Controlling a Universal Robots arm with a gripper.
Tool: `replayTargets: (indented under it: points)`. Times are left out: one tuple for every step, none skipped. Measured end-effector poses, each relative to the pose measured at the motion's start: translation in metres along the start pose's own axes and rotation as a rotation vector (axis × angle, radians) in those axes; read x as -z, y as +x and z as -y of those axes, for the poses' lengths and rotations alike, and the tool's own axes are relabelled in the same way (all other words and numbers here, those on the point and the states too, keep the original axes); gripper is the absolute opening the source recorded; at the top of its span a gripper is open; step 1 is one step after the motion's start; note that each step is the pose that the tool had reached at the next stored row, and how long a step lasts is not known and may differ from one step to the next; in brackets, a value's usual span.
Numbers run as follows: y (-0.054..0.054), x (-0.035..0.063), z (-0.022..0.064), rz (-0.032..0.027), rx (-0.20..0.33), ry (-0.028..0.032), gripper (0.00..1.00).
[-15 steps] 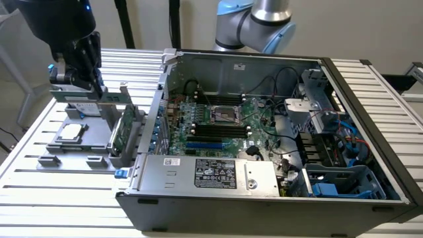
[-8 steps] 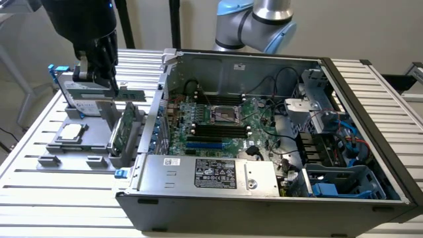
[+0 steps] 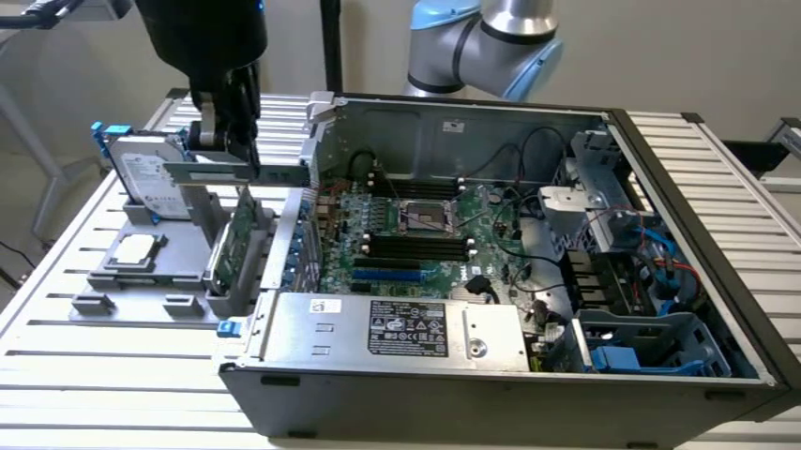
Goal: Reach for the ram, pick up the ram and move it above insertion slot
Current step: 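Pick up the ram and move it above insertion slot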
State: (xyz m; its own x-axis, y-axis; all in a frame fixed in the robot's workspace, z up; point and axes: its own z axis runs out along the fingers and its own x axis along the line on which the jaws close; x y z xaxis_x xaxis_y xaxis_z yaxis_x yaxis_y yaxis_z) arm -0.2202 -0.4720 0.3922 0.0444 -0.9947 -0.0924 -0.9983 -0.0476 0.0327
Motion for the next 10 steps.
replayTargets:
  points:
    - [0.000,0.0005,0.0042,0.0022,0.000,0.0001,0.13]
    - [0.000,0.0011,0.0083,0.0043,0.000,0.0001,0.13]
    - [0.000,0.0017,0.0126,0.0063,0.000,0.0002,0.13]
    - [0.000,0.0022,0.0168,0.0083,0.000,0.0004,0.13]
    - [0.000,0.0026,0.0213,0.0101,0.000,0.0005,0.13]
    - [0.000,0.0030,0.0258,0.0116,0.000,0.0006,0.13]
    - [0.000,0.0034,0.0302,0.0127,0.000,0.0006,0.13]
    - [0.000,0.0036,0.0346,0.0139,0.000,0.0006,0.13]
    - [0.000,0.0039,0.0392,0.0149,0.001,0.0007,0.13]
    - [0.000,0.0041,0.0437,0.0159,0.001,0.0008,0.13]
